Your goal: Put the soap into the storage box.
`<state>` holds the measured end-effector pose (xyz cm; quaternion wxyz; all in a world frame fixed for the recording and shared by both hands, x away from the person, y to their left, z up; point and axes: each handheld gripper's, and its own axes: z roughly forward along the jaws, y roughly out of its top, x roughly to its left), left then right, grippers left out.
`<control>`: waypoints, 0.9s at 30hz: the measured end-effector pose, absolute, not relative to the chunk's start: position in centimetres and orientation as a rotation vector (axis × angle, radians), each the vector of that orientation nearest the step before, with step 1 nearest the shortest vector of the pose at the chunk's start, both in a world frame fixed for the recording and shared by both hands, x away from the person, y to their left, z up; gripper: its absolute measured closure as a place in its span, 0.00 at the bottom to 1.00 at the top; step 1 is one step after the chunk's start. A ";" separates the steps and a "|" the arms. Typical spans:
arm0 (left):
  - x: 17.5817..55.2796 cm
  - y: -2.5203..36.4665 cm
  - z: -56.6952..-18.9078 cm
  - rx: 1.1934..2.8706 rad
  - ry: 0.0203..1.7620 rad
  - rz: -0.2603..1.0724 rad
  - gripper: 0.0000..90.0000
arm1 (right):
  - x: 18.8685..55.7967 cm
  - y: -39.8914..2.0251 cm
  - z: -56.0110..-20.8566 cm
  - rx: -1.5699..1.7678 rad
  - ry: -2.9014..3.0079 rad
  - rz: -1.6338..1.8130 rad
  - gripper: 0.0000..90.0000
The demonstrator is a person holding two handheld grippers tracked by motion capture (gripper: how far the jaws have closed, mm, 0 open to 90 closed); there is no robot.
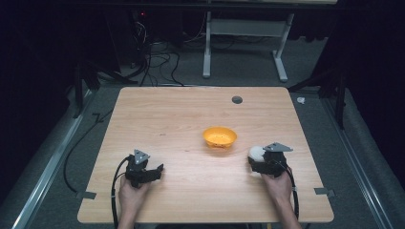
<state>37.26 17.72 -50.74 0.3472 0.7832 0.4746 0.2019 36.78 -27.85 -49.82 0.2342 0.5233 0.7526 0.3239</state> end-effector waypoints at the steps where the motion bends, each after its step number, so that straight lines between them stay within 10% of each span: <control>1: 37.3 17.7 -50.7 2.032 1.231 0.524 0.26 | 36.8 -27.8 -49.9 1.433 2.069 0.886 0.25; 27: 37.3 17.7 -50.7 2.032 1.231 0.523 0.26 | 36.8 -27.3 -49.9 1.403 2.063 0.884 0.26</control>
